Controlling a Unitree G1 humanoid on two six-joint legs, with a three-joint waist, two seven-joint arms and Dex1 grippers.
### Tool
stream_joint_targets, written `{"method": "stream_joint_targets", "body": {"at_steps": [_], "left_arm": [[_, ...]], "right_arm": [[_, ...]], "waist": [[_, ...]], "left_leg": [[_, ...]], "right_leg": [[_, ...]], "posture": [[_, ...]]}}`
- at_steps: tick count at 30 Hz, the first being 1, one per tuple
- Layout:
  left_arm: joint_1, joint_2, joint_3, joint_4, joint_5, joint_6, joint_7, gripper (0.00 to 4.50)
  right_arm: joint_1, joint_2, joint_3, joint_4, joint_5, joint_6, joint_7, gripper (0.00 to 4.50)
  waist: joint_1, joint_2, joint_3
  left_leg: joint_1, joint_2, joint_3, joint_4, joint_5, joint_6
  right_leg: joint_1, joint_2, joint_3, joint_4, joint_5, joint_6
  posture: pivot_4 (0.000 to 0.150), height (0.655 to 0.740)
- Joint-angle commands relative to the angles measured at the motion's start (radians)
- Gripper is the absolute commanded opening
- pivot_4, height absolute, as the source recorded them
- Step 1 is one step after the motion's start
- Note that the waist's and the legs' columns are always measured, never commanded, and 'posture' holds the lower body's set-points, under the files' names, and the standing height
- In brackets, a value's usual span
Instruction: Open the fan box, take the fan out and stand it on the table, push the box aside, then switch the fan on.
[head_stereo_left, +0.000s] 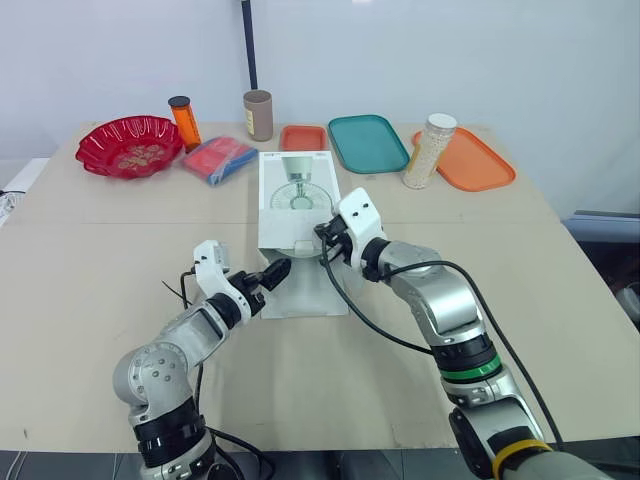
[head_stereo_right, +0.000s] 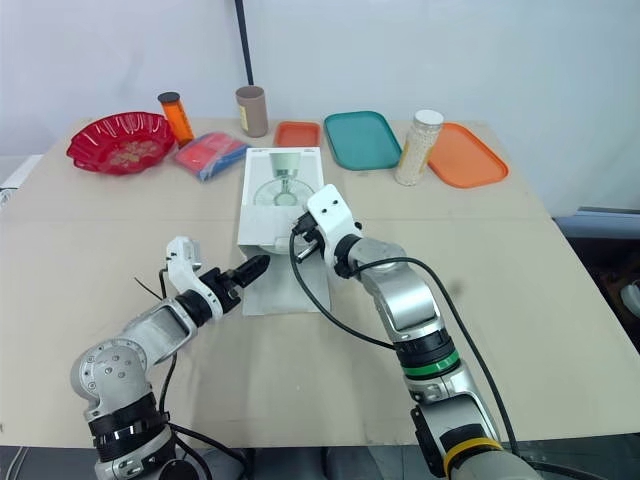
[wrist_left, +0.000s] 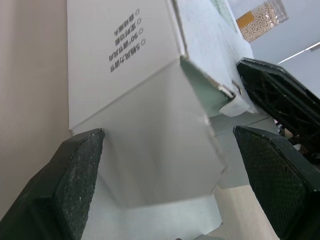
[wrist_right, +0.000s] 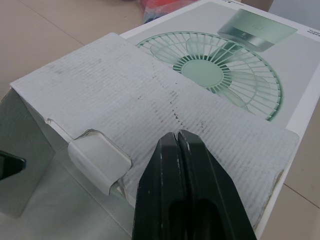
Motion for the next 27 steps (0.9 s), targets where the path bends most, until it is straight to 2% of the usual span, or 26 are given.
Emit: {"method": "stream_joint_targets", "body": {"at_steps": [1,3,6,9,14,18,20,27], "left_arm": [[0.045,-0.014,-0.05,-0.06,-0.058,0.022,0.01,4.41],[0.042,0.017,0.028,-0.111,-0.128,0.073,0.033,4.41],[0.058,0.138,0.151,-0.172,-0.239,0.115,0.03,4.41],[0.018,0.196,0.226,-0.156,-0.445,0.121,0.072,4.41],[-0.067,0.186,0.136,-0.112,-0.736,-0.004,0.269,4.41],[-0.09,0.235,0.007,-0.074,-0.865,-0.084,0.36,4.41],[-0.076,0.262,-0.049,-0.057,-0.886,-0.114,0.365,4.41],[0.006,0.36,-0.2,0.026,-0.627,-0.189,0.328,4.41]], "right_arm": [[0.022,0.0,0.019,0.019,-0.008,0.032,0.002,0.0],[0.021,-0.001,0.02,0.018,-0.009,0.033,0.003,0.0],[0.017,-0.002,0.02,0.023,-0.01,0.032,0.008,0.0],[0.015,0.004,0.025,0.038,-0.012,0.023,0.009,0.0],[0.009,0.01,0.031,0.053,-0.014,0.014,0.014,0.0],[0.001,0.012,0.03,0.06,-0.016,0.01,0.012,0.0],[0.0,0.011,0.025,0.058,-0.015,0.011,0.01,0.0],[0.001,0.014,0.021,0.053,-0.017,0.012,-0.001,0.0]], "waist": [[0.0,0.0,0.0],[-0.001,0.0,0.0],[-0.003,0.0,0.0],[0.0,0.0,0.0],[0.007,-0.003,-0.002],[-0.001,-0.003,-0.002],[-0.001,-0.003,-0.002],[0.001,-0.003,-0.002]], "left_leg": [[0.0,0.0,0.0,0.0,0.0,0.0],[0.0,0.0,0.0,0.0,0.0,0.0],[0.0,0.001,0.0,0.0,0.0,0.0],[0.001,0.001,-0.001,0.0,0.001,-0.001],[0.001,-0.001,-0.003,0.001,0.001,-0.002],[0.001,0.0,-0.003,0.0,0.001,-0.002],[0.003,0.001,-0.002,-0.002,0.001,-0.001],[0.003,0.0,-0.001,-0.002,0.001,-0.003]], "right_leg": [[0.0,0.0,0.0,0.0,0.0,0.0],[0.0,0.0,0.0,0.0,0.0,0.0],[0.0,0.001,0.0,0.0,0.0,0.0],[0.0,0.001,-0.001,0.0,0.0,0.0],[0.003,-0.002,-0.003,-0.002,0.001,0.002],[0.004,-0.001,-0.002,-0.003,0.001,0.002],[0.003,0.001,-0.001,-0.003,0.001,0.001],[0.003,0.001,0.0,-0.003,0.002,0.001]], "posture": [[0.15,0.74],[0.15,0.74],[0.15,0.74],[0.15,0.74],[0.15,0.74],[0.15,0.74],[0.15,0.74],[0.15,0.74]]}}
